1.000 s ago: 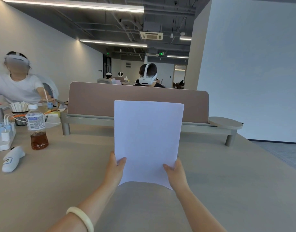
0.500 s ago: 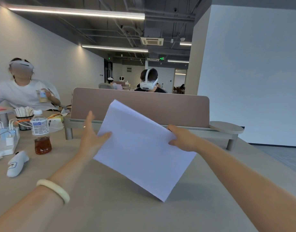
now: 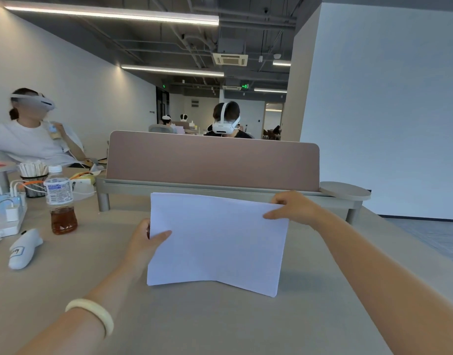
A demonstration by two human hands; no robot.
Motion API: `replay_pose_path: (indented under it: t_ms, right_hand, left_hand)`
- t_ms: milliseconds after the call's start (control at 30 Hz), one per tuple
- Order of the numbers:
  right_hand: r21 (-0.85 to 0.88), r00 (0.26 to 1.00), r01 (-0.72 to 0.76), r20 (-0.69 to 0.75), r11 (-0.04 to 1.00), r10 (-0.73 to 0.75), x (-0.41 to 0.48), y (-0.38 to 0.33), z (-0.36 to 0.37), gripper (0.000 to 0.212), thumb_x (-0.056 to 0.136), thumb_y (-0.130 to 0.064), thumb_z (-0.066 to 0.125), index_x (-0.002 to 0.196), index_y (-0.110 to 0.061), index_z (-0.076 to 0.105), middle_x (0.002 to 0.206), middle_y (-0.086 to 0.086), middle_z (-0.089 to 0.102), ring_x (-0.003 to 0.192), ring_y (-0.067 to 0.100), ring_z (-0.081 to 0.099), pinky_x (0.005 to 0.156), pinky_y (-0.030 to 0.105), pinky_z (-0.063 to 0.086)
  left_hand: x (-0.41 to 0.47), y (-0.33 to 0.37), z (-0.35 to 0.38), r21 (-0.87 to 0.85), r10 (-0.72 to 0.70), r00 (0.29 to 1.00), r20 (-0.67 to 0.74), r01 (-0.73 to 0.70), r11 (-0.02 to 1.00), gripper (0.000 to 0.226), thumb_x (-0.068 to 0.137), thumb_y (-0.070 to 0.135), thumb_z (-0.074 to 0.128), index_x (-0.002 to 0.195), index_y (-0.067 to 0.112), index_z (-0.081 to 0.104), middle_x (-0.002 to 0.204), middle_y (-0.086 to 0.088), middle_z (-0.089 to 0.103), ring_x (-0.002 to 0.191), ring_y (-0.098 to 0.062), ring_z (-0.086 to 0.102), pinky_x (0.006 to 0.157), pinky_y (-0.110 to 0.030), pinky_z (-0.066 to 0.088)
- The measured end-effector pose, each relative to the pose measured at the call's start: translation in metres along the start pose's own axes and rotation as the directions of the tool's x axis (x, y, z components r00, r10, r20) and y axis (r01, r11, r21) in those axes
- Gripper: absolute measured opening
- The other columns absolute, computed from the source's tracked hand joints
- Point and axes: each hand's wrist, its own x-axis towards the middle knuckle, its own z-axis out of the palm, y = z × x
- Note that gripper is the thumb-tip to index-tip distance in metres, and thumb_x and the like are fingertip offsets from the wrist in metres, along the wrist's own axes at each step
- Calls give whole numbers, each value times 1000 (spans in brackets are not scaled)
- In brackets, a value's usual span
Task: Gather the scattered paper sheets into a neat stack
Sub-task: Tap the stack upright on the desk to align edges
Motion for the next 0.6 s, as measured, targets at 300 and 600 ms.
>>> replay_pose_path:
  t_ms: [300,600]
  right_hand:
    - [679,988,-112,-2,725,155,-35,64,81,42,75,-31,69,113,-11,65,113,5,71,104,22,68,85,33,54]
    - [674,933,-36,-242,738,265,-26,59,102,29,92,-34,58,107,-10,62,108,9,70,101,28,66,86,41,52]
  left_hand:
    - [-4,-5,-4,-67,-68,996,54,72,995,46,77,32,74,114,14,54,110,-6,68,98,-27,68,88,-51,54]
    - [-11,1,15,-107,57,995,-83,-66,992,21,93,16,56,109,16,42,105,-1,59,98,-23,59,88,-45,48]
